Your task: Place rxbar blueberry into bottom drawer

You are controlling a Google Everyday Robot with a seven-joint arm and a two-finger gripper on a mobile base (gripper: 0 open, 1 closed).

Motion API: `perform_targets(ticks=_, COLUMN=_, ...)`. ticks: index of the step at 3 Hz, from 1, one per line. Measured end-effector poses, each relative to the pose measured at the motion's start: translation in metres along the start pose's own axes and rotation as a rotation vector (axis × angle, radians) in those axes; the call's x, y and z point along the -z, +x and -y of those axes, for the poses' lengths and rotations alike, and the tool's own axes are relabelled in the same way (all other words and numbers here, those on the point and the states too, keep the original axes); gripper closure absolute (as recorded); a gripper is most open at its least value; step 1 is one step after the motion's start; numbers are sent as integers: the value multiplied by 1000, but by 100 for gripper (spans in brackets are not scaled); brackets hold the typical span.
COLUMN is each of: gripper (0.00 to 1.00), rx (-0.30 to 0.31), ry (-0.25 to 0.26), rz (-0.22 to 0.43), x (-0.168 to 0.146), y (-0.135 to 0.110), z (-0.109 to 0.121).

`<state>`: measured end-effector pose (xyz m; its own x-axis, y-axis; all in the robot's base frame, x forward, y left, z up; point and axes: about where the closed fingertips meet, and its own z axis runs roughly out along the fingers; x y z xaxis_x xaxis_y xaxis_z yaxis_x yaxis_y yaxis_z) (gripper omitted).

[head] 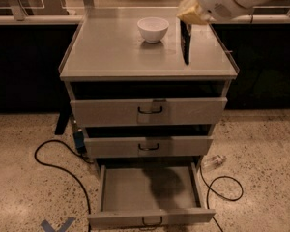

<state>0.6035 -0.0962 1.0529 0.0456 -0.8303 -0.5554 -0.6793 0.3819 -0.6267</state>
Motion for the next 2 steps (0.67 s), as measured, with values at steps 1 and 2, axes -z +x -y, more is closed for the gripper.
perform_targets(ticks=1, gripper=100, rx=-12, ry=-20, rz=-50, x=12, y=21, z=-26)
perform_targets(ticks=2, gripper=100, rx=-12, ry=-22, rz=-50, x=11, y=21, z=-26)
